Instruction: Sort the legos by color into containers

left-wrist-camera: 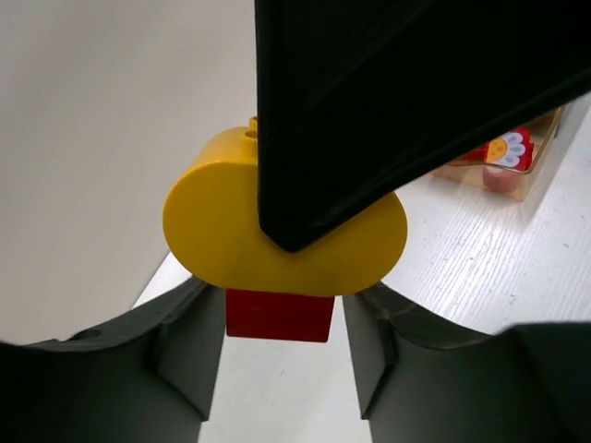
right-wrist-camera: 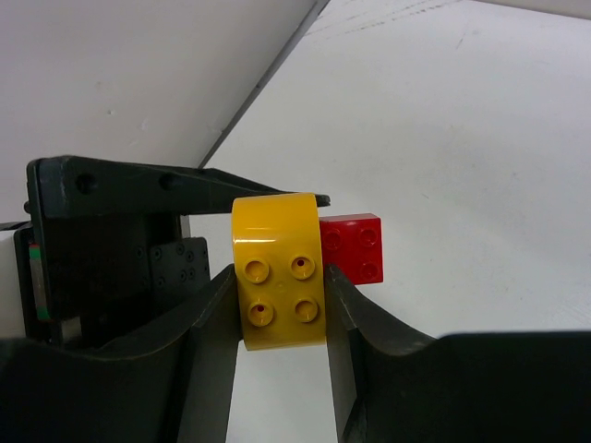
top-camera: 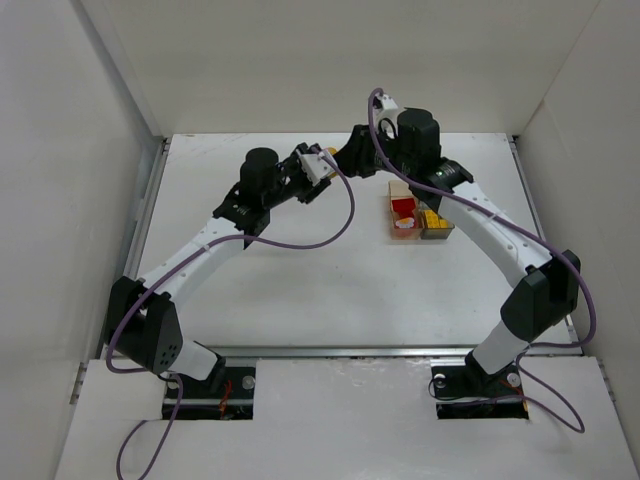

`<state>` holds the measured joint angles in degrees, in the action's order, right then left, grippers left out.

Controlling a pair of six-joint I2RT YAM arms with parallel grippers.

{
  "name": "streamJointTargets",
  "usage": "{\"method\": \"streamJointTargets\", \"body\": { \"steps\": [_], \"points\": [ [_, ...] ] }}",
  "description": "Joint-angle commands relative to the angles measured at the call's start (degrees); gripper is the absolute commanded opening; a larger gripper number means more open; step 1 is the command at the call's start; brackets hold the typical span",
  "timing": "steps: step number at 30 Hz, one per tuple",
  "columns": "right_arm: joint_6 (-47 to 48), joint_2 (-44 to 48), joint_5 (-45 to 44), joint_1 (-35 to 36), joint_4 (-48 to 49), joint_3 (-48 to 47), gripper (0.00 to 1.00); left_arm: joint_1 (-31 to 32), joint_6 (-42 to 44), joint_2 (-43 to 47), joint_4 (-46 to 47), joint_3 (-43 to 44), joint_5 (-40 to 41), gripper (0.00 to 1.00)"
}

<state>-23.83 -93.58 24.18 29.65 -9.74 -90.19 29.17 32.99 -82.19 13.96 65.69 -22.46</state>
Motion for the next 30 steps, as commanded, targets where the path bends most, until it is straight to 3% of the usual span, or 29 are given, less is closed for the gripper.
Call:
{"method": "streamJointTargets", "body": {
  "steps": [1, 3, 5, 9, 12, 18, 19, 23, 30],
  "points": [
    [-0.60, 0.94, 0.16, 0.85, 3.85, -0.60, 0.06, 0.19, -1.70, 1.42, 3.18, 2.69, -0.92, 0.45],
    [-0.60, 0.94, 0.16, 0.85, 3.85, -0.60, 0.06, 0.19, -1.70, 1.42, 3.18, 2.69, -0.92, 0.39],
    [-0.60, 0.94, 0.16, 0.85, 3.85, -0.60, 0.06, 0.19, -1.70, 1.42, 3.18, 2.69, -0.92, 0.39],
    [-0.60, 0.94, 0.16, 0.85, 3.85, -0.07, 0.06, 0.19, -1.70, 1.42, 3.18, 3.22, -0.92, 0.55],
    [-0.60, 0.42, 0.16, 0.85, 3.85, -0.07, 0.06, 0.19, -1.70, 1.42, 2.57, 3.22, -0.92, 0.57],
    [-0.60, 0.42, 0.86, 0.85, 3.85, -0.07, 0.06, 0.19, -1.70, 1.42, 2.57, 3.74, -0.39, 0.37],
    [-0.60, 0.42, 0.86, 0.85, 3.85, -0.07, 0.06, 0.19, -1.70, 1.42, 2.57, 3.74, -0.39, 0.25],
    [-0.60, 0.42, 1.39, 0.85, 3.85, -0.07, 0.06, 0.19, -2.23, 0.90, 2.04, 4.26, -0.39, 0.00],
    [-1.65, 1.03, -1.94, -0.64, 3.85, 1.68, 0.06, 0.19, -3.28, 0.89, -1.21, 4.27, 0.13, 0.00]
  ]
}}
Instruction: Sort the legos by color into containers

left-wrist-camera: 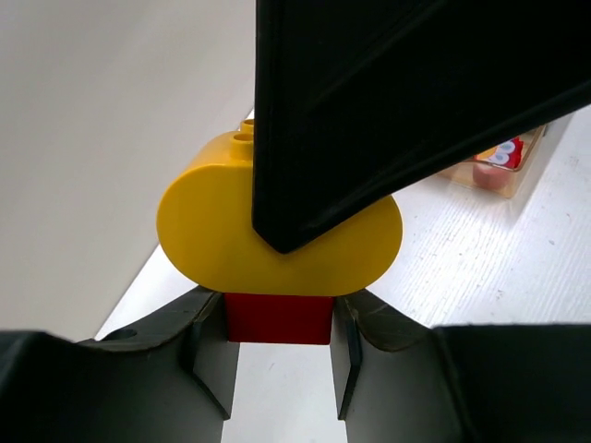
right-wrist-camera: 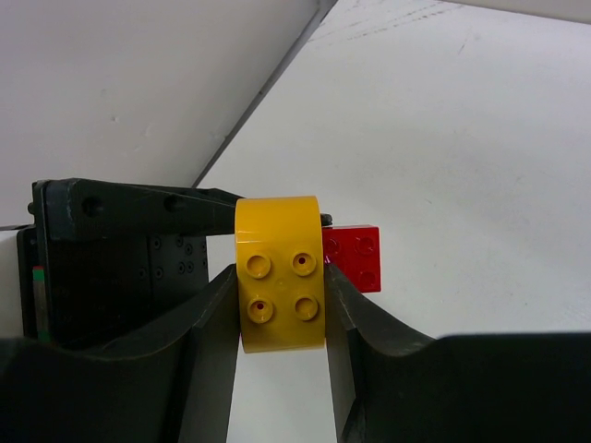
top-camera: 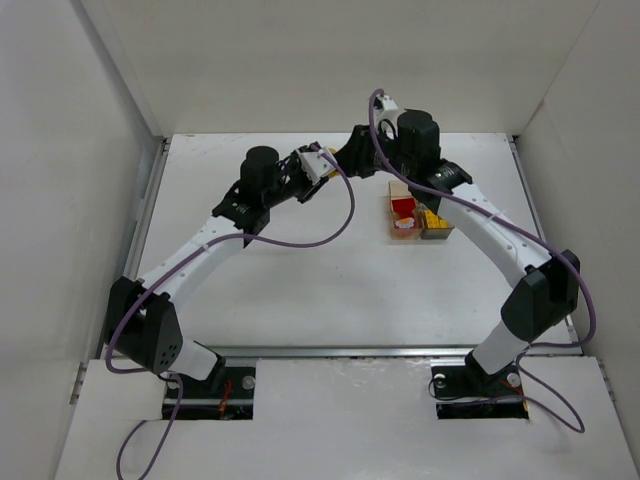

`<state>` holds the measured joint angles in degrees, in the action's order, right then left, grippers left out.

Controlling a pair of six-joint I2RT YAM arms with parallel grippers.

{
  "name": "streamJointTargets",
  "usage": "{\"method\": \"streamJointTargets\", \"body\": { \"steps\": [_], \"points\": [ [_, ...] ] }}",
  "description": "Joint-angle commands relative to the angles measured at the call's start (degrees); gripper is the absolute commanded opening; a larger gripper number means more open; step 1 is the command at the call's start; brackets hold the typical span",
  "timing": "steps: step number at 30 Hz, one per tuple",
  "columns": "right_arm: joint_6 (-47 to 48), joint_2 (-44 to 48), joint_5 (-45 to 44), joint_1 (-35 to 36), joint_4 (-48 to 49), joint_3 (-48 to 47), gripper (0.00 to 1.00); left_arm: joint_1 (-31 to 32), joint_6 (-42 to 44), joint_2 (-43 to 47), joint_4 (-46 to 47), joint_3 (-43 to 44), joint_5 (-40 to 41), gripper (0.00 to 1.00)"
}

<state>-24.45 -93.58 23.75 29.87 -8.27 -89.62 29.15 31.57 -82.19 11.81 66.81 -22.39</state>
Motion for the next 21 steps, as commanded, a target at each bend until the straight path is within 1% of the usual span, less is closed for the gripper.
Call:
{"method": "streamJointTargets", "body": {
  "steps": [1, 3, 8, 10, 18, 21],
  "points": [
    [-1.04, 1.90, -2.38, -1.56, 2.38, 1.99, 0.06, 0.21, -1.87, 0.89, -0.64, 2.63, 0.07, 0.00],
    [-1.57, 3.05, -4.84, -3.92, 2.38, 2.52, 0.06, 0.21, -2.47, 1.51, -1.70, 2.01, 0.07, 0.00],
    [-1.05, 5.86, -6.69, -7.98, 2.38, 4.55, 0.06, 0.21, -3.70, 2.12, -5.57, -0.53, -0.63, 0.00],
    [-1.04, 6.57, -6.70, -9.64, 2.38, 5.07, 0.06, 0.21, -3.71, 2.65, -5.57, -1.15, -0.63, 0.00],
    [-0.51, 9.02, -6.70, -12.90, 2.38, 8.94, 0.06, 0.21, -4.24, 2.65, -6.19, -2.21, -1.16, 0.00],
    [1.94, 9.64, -10.90, -15.45, 2.38, 11.47, 0.06, 0.21, -4.24, 2.65, -6.71, -2.21, -1.16, 0.00]
  ]
}}
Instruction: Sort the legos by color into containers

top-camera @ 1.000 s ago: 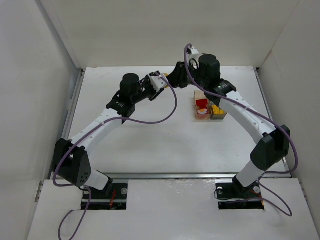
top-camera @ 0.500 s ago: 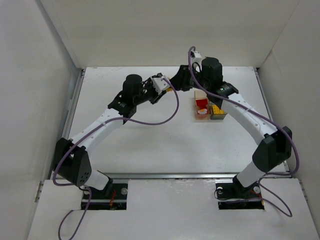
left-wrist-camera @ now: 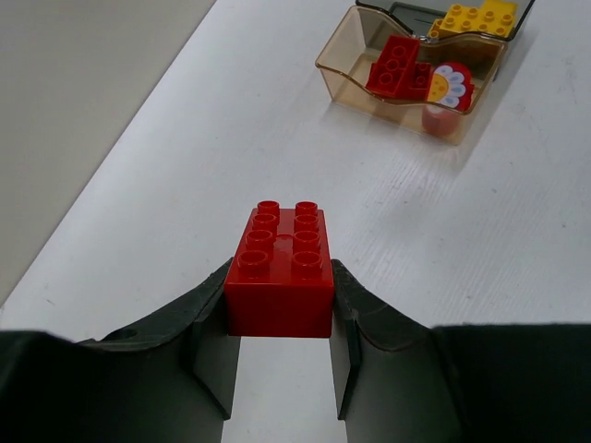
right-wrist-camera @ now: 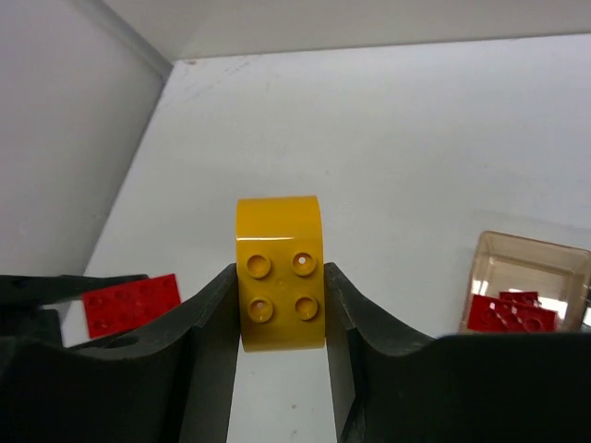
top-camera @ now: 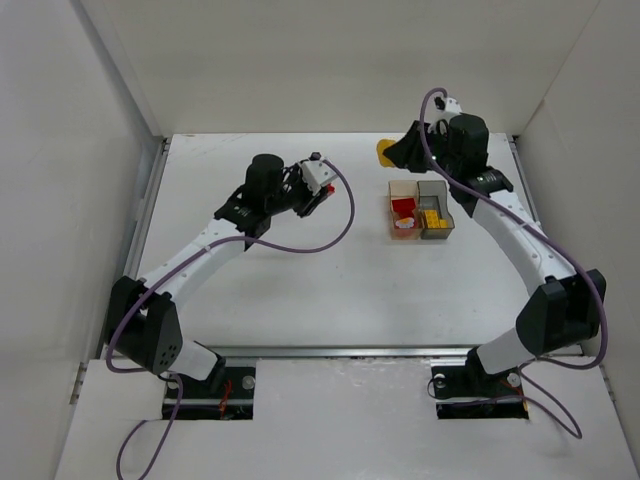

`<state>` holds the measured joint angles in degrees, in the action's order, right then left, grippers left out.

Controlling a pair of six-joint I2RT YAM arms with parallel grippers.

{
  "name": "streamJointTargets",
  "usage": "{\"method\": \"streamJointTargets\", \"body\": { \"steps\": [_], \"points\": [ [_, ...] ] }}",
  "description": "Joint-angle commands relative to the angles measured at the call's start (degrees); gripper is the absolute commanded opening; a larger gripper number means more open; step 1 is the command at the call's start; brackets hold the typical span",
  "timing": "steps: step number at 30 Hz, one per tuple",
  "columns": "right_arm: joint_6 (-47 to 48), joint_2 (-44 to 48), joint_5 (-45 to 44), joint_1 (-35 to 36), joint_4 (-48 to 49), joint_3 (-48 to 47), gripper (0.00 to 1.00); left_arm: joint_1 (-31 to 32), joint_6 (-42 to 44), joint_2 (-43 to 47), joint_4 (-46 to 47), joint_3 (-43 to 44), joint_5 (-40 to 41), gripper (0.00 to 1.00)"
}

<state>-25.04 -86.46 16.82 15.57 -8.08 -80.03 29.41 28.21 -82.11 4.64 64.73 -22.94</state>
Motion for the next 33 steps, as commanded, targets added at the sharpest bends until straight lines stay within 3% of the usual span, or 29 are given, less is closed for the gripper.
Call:
{"method": "streamJointTargets", "body": {
  "steps": [1, 6, 8, 10, 15, 17, 18, 21, 26, 30, 33],
  "points": [
    [5.06, 2.52, -6.16, -1.86, 0.88, 1.89, 0.06, -0.05, -0.87, 2.56, 0.45, -0.13, -0.62, 0.00],
    [16.15, -2.48, -25.39, -3.18, -12.21, 1.89, 0.07, -0.05, -2.01, 3.09, 0.45, -0.66, -0.62, 0.00],
    [17.65, -3.80, -27.36, -3.88, -13.80, 3.03, 0.08, -0.05, -2.01, 3.09, 0.45, -0.66, -0.62, 0.00],
    [17.65, -3.81, -27.37, -5.19, -12.42, 4.70, 0.10, -0.05, -2.01, 3.09, 0.45, -0.66, -0.62, 0.00],
    [17.65, -6.60, -27.98, -5.82, -10.55, 6.65, 0.25, -0.05, -2.63, 3.61, 1.06, -1.18, -0.62, 0.00],
    [18.18, -8.55, -28.50, -6.34, -12.22, 5.86, 0.38, -0.05, -2.63, 3.62, 1.07, -1.80, -0.09, 0.00],
    [18.18, -9.34, -28.51, -6.34, -12.23, 5.15, 0.52, -0.05, -2.63, 3.62, 1.68, -1.80, -0.09, 0.00],
    [18.18, -10.75, -29.21, -6.34, -11.97, 4.54, 0.61, -0.05, -3.16, 4.15, 1.68, -2.41, -0.09, 0.00],
    [18.18, -11.46, -30.53, -6.34, -13.36, 1.54, 0.70, -0.05, -3.16, 4.15, 2.21, -2.94, -0.09, 0.00],
    [19.50, -5.84, -23.96, -6.34, -10.49, 1.71, 0.72, -0.05, -3.16, 4.67, 2.74, -2.94, -0.70, 0.00],
    [22.04, 0.20, -13.07, -6.34, -5.66, 4.26, 0.72, -0.05, -3.16, 4.67, 3.27, -2.94, -3.41, 0.00]
  ]
}}
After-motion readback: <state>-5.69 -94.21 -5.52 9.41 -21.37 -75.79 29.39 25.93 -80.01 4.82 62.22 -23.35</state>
